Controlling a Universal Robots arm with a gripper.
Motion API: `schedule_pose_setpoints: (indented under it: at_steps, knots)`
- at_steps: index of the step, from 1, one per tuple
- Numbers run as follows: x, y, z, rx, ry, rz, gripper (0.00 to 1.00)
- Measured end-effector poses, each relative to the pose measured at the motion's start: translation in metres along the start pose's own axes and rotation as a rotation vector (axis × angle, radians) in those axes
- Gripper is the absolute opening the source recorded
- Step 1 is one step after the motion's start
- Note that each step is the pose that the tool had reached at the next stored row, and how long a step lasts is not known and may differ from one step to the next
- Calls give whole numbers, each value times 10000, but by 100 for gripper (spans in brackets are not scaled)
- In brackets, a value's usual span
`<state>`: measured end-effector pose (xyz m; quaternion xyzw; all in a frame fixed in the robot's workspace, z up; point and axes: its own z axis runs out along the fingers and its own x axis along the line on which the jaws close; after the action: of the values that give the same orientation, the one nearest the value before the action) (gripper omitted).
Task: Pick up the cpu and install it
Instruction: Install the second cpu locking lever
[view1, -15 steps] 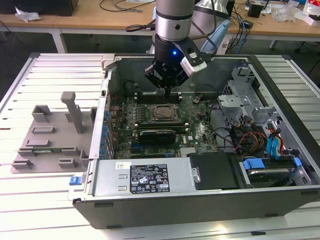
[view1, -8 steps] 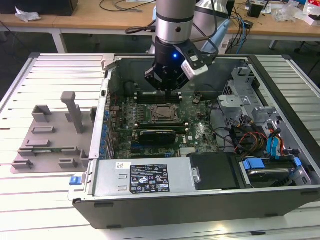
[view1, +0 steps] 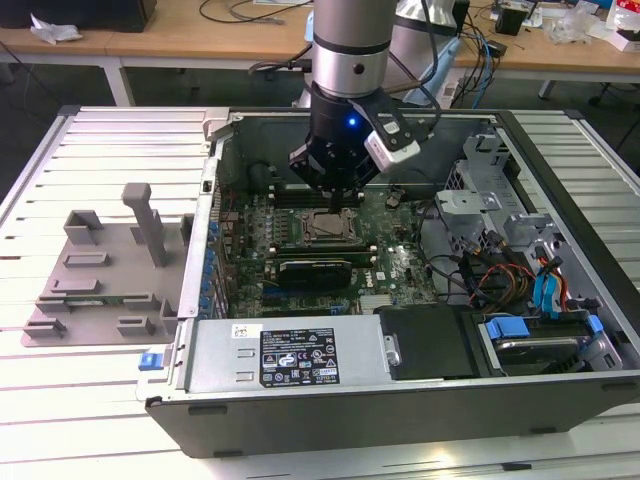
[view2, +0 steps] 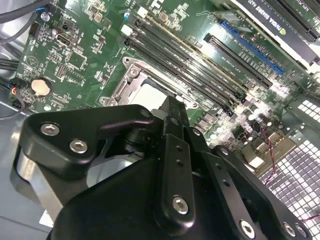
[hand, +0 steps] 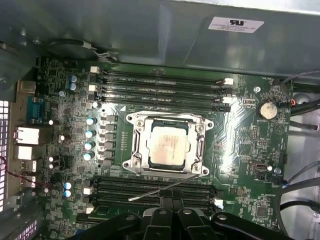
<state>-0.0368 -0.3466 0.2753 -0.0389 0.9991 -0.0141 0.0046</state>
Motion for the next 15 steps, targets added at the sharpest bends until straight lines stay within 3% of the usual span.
schedule_pose_setpoints:
  at_steps: [7, 9, 15]
  knots:
    - [15, -148, 7, -1, 0, 0, 11]
    - [24, -154, 67, -1, 1, -1, 11]
    - [24, -154, 74, -2, 0, 0, 11]
